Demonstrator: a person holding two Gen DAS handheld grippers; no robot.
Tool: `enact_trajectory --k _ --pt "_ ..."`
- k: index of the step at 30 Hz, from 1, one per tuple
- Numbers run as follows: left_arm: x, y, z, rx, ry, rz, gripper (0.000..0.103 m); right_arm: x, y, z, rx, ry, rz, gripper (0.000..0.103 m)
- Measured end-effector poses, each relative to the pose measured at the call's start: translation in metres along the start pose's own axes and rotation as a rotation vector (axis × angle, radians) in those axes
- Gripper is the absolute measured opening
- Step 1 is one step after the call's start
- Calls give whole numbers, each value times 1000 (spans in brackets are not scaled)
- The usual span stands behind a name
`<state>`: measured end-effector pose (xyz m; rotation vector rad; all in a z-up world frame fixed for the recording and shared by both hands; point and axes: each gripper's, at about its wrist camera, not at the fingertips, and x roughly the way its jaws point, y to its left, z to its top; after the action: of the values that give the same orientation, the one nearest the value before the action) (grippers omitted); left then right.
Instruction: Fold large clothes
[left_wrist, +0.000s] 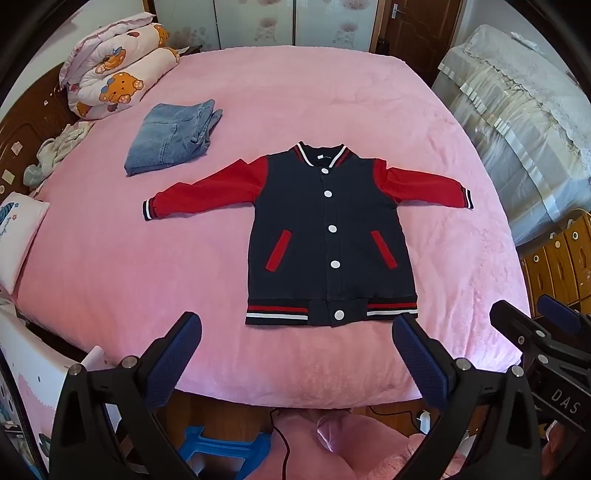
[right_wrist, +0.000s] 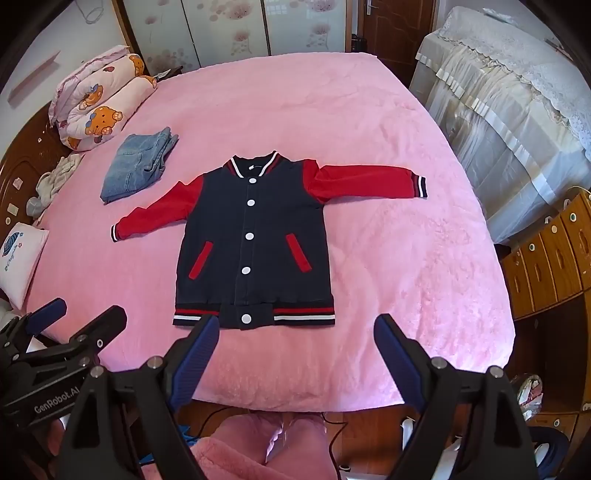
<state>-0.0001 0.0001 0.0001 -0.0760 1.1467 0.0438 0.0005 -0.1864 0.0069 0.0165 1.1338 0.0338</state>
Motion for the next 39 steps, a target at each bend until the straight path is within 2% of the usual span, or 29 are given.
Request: enact_trajectory --k 13,15,39 --pt "5 7 0 -14 -4 3 102 0 -2 4 -1 -2 -4 86" --pt "0 -8 3 0 -9 10 102 0 -3 5 -1 -1 -5 86" --pt "-5 -3 1 -13 -26 -3 102 -4 -15 4 -2 -6 -2 86"
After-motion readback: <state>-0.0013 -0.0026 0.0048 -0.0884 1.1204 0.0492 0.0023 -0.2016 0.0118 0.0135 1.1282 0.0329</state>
